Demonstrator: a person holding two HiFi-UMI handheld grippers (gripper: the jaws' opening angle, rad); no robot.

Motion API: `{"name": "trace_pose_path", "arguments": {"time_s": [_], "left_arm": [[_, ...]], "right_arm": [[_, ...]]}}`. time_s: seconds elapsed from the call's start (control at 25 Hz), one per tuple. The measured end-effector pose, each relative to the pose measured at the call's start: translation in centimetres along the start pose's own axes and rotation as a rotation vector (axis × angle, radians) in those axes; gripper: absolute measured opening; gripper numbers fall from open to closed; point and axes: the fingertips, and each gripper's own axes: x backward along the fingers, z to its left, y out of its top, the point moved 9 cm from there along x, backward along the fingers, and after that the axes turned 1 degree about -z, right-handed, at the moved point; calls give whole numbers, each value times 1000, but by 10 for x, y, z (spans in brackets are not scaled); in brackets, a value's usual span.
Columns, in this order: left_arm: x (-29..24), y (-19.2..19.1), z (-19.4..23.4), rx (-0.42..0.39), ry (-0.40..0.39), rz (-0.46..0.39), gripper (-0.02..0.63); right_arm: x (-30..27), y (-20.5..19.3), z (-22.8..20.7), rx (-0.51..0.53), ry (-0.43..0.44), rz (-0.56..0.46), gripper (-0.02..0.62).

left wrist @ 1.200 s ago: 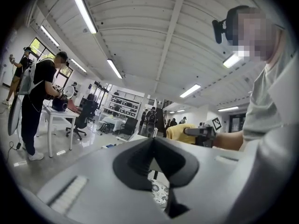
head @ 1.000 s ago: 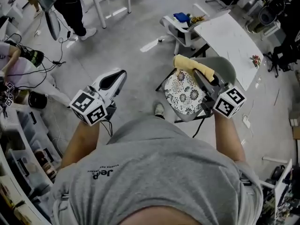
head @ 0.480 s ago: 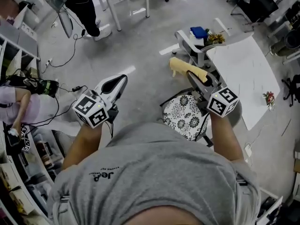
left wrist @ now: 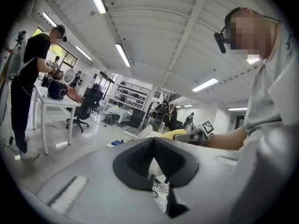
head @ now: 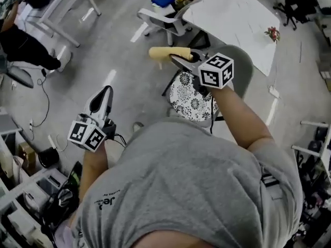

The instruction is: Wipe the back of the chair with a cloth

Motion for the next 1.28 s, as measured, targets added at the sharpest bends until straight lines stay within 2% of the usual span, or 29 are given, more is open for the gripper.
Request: {"name": "trace_pose_path", "arguments": {"time_s": [0.12, 0.28, 0.4, 0.52, 0.68, 0.88, 1.16, 1.28], "left_arm": [[-26, -10, 4, -19, -97, 54, 58], [-62, -21, -13, -41, -181, 126, 58], [-98, -30, -27, -66, -237, 173, 58], [-136, -41, -39, -87, -279, 212, 58], [-179, -56, -52, -108, -308, 246, 58], [-245, -65, -55, -98, -340, 242, 58], [-329, -96, -67, -53, -384, 269, 58], [-352, -111, -77, -55, -415, 296, 58]], "right_arm": [[34, -30, -29, -88, -178, 8, 54], [95, -69, -90, -138, -415, 26, 54], [134, -92, -146, -138, -554, 78, 54], [162, -113, -199, -106, -653, 163, 54], [178, -129, -249, -21, -711, 261, 54], [173, -142, -292, 82, -746, 374, 54], [168, -148, -314, 108, -828, 356, 54], [165, -154, -317, 187, -832, 383, 54]]}}
